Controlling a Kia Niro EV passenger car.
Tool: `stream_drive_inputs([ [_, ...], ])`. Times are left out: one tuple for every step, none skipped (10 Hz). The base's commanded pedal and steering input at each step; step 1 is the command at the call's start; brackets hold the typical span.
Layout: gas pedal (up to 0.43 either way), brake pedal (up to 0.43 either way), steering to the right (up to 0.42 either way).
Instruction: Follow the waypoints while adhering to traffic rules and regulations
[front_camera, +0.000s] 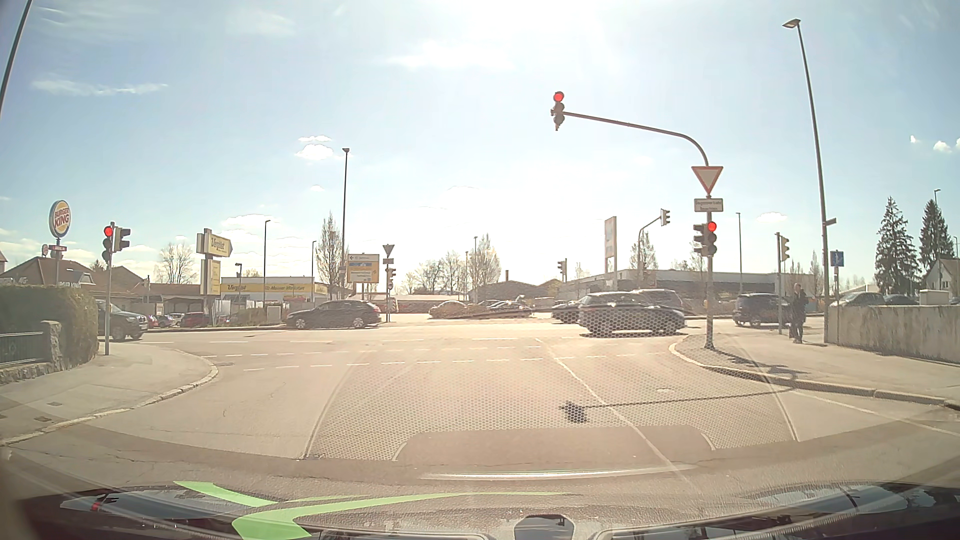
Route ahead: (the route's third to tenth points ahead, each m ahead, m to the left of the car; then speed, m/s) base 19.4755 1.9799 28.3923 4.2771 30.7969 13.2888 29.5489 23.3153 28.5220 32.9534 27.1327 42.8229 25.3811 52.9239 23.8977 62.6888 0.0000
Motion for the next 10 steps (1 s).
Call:
stream_drive_inputs([
  [0.0,0.329,0.0],
  [0.0,0.329,-0.001],
  [0.0,0.329,0.0],
  [0.0,0.329,0.0],
  [0.0,0.329,0.0],
  [0.0,0.335,0.0],
  [0.0,0.335,0.0],
  [0.0,0.329,0.0],
  [0.0,0.335,0.0],
  [0.0,0.335,0.0],
])
